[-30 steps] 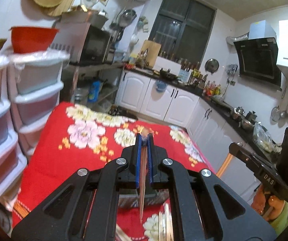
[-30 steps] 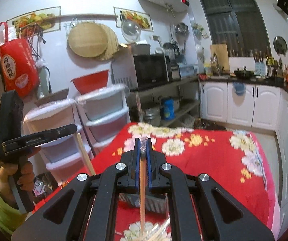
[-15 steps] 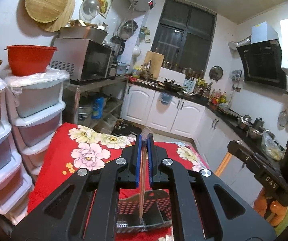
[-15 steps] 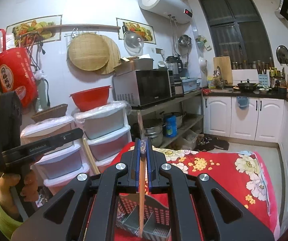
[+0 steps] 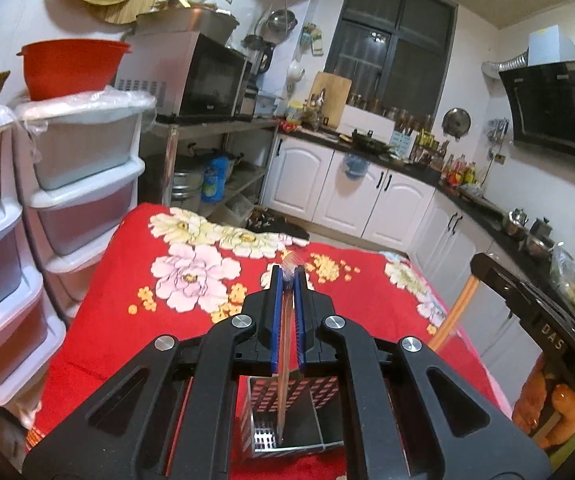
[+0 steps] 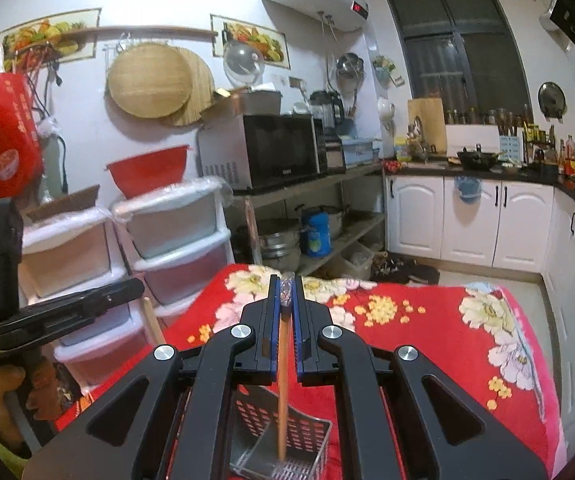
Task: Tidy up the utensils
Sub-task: 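Lift the chopstick with the right tool and lower it into the caddy, then open the right tool to release the chopstick and withdraw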
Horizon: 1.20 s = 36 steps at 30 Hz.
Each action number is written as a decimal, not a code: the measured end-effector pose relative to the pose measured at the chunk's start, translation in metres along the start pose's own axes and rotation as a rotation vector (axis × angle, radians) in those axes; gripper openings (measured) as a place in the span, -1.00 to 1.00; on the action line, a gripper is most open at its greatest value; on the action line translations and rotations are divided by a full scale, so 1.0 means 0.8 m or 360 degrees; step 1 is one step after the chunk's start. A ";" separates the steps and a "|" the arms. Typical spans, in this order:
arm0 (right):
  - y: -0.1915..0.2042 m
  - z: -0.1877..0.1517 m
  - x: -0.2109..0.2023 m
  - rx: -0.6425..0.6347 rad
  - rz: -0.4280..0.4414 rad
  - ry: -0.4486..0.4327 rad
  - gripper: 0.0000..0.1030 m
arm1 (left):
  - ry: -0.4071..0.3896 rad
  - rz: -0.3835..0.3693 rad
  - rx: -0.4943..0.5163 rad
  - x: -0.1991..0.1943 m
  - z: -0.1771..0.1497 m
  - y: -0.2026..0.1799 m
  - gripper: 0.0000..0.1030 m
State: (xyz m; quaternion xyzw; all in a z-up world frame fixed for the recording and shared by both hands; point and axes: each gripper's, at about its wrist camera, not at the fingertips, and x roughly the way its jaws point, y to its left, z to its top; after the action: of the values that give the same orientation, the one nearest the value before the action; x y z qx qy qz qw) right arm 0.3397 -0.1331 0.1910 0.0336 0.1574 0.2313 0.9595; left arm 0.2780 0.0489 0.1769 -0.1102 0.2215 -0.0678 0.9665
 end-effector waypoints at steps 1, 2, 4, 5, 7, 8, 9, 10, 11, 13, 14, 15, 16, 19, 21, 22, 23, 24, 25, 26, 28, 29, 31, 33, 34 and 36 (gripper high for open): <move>-0.002 -0.005 0.007 0.0007 -0.0010 0.0020 -0.89 | 0.0007 0.0001 -0.0002 0.003 -0.004 0.001 -0.97; -0.004 -0.011 0.012 0.0015 -0.0016 0.0037 -0.89 | 0.0010 -0.0001 -0.0004 0.005 -0.008 0.001 -0.97; -0.007 -0.019 0.022 0.0035 -0.0015 0.0070 -0.89 | 0.0006 -0.0001 -0.0001 0.009 -0.015 0.002 -0.97; -0.008 -0.023 0.028 0.0040 -0.0014 0.0087 -0.89 | 0.0003 0.0001 0.0001 0.009 -0.016 0.002 -0.97; -0.008 -0.030 0.035 0.0038 -0.0026 0.0106 -0.89 | 0.0007 -0.0001 -0.0006 0.011 -0.023 0.005 -0.97; -0.008 -0.033 0.038 0.0039 -0.0028 0.0116 -0.89 | 0.0014 -0.0006 -0.0017 0.013 -0.024 0.007 -0.97; -0.008 -0.035 0.041 0.0044 -0.0027 0.0127 -0.89 | 0.0019 -0.0013 -0.0028 0.014 -0.027 0.009 -0.97; -0.008 -0.037 0.044 0.0048 -0.0027 0.0139 -0.89 | 0.0022 -0.0013 -0.0032 0.015 -0.029 0.011 -0.97; -0.007 -0.039 0.046 0.0048 -0.0025 0.0148 -0.89 | 0.0023 -0.0013 -0.0033 0.015 -0.030 0.011 -0.97; -0.005 -0.043 0.050 0.0048 -0.0023 0.0163 -0.89 | 0.0029 -0.0012 -0.0038 0.017 -0.033 0.014 -0.97; -0.004 -0.045 0.051 0.0048 -0.0024 0.0170 -0.89 | 0.0033 -0.0016 -0.0045 0.018 -0.035 0.015 -0.97; -0.003 -0.047 0.053 0.0048 -0.0024 0.0179 -0.89 | 0.0035 -0.0019 -0.0052 0.018 -0.036 0.016 -0.97; -0.003 -0.048 0.053 0.0049 -0.0025 0.0183 -0.89 | 0.0034 -0.0016 -0.0054 0.017 -0.038 0.017 -0.97; -0.003 -0.052 0.056 0.0062 -0.0029 0.0207 -0.88 | 0.0041 -0.0008 -0.0056 0.018 -0.040 0.019 -0.97; -0.003 -0.053 0.056 0.0063 -0.0032 0.0218 -0.88 | 0.0048 -0.0011 -0.0065 0.017 -0.042 0.021 -0.97; -0.002 -0.054 0.055 0.0060 -0.0035 0.0221 -0.88 | 0.0046 -0.0008 -0.0065 0.016 -0.043 0.020 -0.97; -0.002 -0.055 0.054 0.0059 -0.0037 0.0222 -0.88 | 0.0046 -0.0005 -0.0063 0.015 -0.043 0.020 -0.97; -0.002 -0.055 0.054 0.0058 -0.0038 0.0224 -0.88 | 0.0044 -0.0002 -0.0063 0.015 -0.043 0.020 -0.97; -0.002 -0.056 0.052 0.0055 -0.0039 0.0227 -0.88 | 0.0044 -0.0001 -0.0064 0.014 -0.044 0.021 -0.97; -0.002 -0.057 0.051 0.0054 -0.0042 0.0227 -0.88 | 0.0049 0.0001 -0.0064 0.015 -0.044 0.021 -0.97; -0.003 -0.058 0.049 0.0054 -0.0053 0.0231 -0.82 | 0.0066 -0.0003 -0.0070 0.015 -0.046 0.022 -0.97; -0.005 -0.058 0.048 0.0060 -0.0060 0.0234 -0.77 | 0.0070 0.0000 -0.0067 0.016 -0.047 0.022 -0.97; -0.007 -0.058 0.047 0.0070 -0.0067 0.0245 -0.62 | 0.0075 0.0004 -0.0060 0.014 -0.049 0.021 -0.97; -0.008 -0.060 0.044 0.0076 -0.0069 0.0247 -0.52 | 0.0081 0.0007 -0.0056 0.013 -0.051 0.018 -0.97; -0.009 -0.061 0.042 0.0077 -0.0073 0.0249 -0.41 | 0.0083 0.0011 -0.0052 0.011 -0.052 0.017 -0.97; -0.010 -0.063 0.037 0.0079 -0.0080 0.0248 -0.26 | 0.0087 0.0018 -0.0052 0.009 -0.052 0.017 -0.93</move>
State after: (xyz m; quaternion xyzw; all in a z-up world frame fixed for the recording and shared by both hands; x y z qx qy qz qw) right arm 0.3525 -0.1271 0.1336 0.0352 0.2379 0.2052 0.9487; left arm 0.2673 0.0533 0.1336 -0.1228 0.2493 -0.0618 0.9586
